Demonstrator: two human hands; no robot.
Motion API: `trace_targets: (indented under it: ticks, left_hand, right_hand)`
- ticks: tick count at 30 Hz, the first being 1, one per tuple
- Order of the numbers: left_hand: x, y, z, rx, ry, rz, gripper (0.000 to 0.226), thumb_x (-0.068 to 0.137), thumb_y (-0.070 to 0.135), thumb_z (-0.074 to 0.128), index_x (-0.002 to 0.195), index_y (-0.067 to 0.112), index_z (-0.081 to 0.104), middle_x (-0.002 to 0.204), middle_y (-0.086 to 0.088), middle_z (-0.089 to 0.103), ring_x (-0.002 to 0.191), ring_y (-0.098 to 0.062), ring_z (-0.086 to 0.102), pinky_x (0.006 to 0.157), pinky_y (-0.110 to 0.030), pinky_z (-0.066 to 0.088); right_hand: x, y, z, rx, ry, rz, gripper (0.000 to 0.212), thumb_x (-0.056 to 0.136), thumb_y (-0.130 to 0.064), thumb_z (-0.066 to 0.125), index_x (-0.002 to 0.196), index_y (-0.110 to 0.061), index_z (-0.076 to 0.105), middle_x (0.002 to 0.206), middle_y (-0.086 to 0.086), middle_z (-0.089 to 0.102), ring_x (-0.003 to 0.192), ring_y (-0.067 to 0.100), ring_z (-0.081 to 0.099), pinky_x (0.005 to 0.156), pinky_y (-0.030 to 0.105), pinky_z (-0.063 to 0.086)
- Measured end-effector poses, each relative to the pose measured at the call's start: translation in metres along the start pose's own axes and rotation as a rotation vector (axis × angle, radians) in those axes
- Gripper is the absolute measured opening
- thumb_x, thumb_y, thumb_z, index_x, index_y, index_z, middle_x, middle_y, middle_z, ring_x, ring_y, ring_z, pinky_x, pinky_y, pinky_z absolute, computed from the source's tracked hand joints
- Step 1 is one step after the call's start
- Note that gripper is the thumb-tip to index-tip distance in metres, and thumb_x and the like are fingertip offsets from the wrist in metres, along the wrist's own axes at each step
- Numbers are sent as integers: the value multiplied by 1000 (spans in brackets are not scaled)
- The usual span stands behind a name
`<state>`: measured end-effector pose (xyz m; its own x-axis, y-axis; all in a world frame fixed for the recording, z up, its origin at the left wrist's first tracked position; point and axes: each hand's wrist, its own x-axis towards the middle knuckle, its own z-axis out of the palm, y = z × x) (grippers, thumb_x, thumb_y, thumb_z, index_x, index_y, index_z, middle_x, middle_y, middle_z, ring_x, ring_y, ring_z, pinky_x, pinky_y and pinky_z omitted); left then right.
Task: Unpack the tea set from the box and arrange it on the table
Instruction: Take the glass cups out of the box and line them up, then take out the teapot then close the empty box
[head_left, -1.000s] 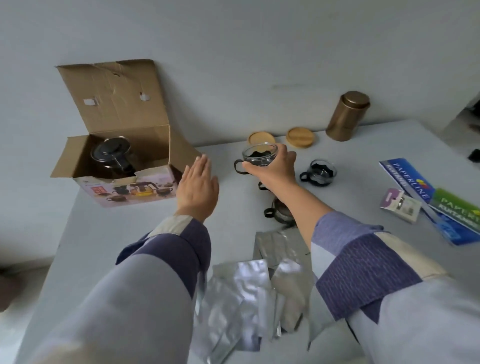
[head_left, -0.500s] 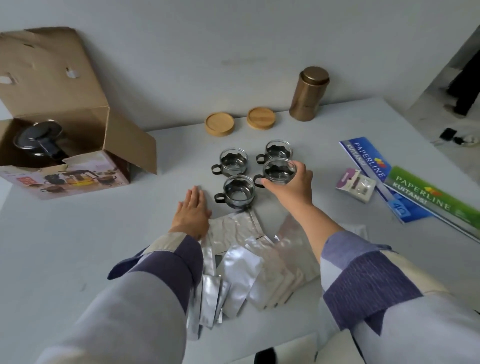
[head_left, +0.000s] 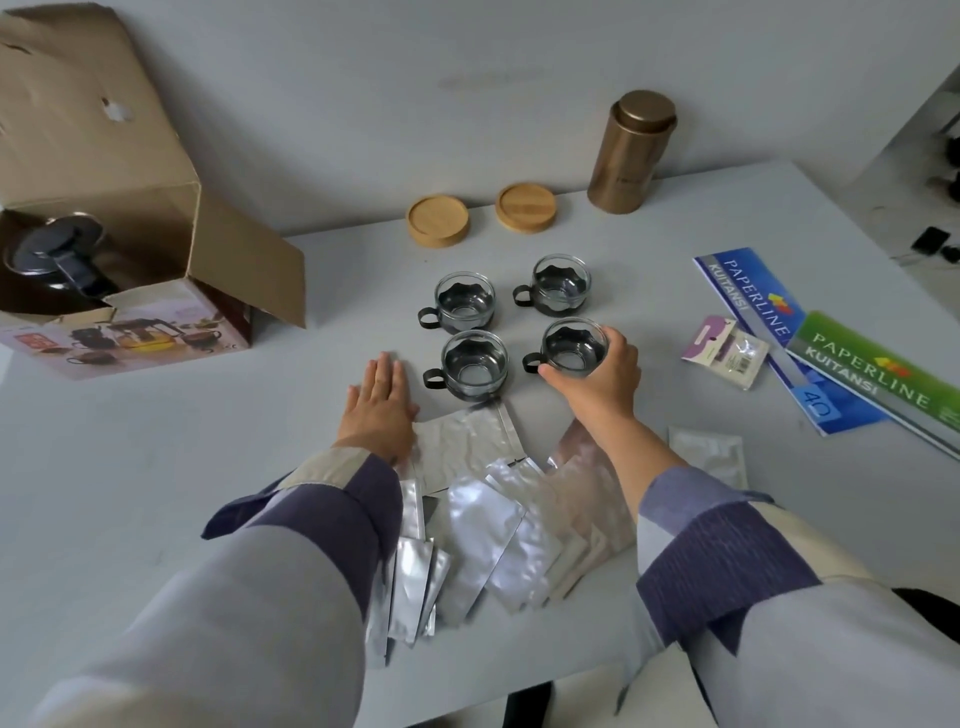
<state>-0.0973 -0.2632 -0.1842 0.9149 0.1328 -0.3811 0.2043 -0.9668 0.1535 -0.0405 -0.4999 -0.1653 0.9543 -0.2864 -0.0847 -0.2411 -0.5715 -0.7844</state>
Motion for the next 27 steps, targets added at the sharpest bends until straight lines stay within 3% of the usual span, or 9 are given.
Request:
trace_targets:
  ticks: [7, 13, 17, 22, 27]
  left_hand:
    - [-1, 1, -2, 7, -7, -3, 60, 103, 25, 24, 151, 8, -9, 157, -8, -20, 145, -22, -17, 118, -41, -3]
    - [-6, 1, -19, -2, -36, 36, 63, 102, 22, 32, 151, 5, -4, 159, -11, -13, 147, -25, -9, 119, -42, 5]
    - [-15, -11, -45, -35, 41, 51, 60, 98, 8, 33, 151, 6, 5, 160, -8, 0, 147, -21, 3, 118, -36, 10]
    - [-26, -60, -97, -135, 339, 48, 56, 92, 2, 36, 147, 11, 29, 156, -3, 26, 141, -21, 27, 113, -38, 27]
    - [-42, -134, -143, -170, 579, -39, 55, 94, 1, 37, 147, 12, 29, 155, -4, 27, 143, -22, 23, 114, -38, 24]
  right_hand:
    - [-3, -13, -19, -54, -157, 99, 117, 58, -36, 88, 148, -27, 13, 146, 9, 22, 137, 30, 21, 113, 42, 28]
    - [-9, -56, -36, -323, -232, 67, 110, 69, -25, 78, 148, -29, 1, 150, 7, 10, 139, 29, 15, 116, 40, 22]
    - [-21, -96, -26, -432, -265, -2, 95, 72, -20, 70, 145, -32, 10, 145, 5, 15, 137, 26, 16, 113, 39, 20]
    - [-46, -155, 19, -440, -352, -149, 77, 79, -24, 66, 143, -31, 23, 144, 6, 21, 135, 30, 18, 108, 40, 28]
    - [-79, -220, 87, -367, -483, -296, 60, 85, -18, 57, 141, -23, 37, 141, 12, 34, 133, 30, 30, 105, 34, 34]
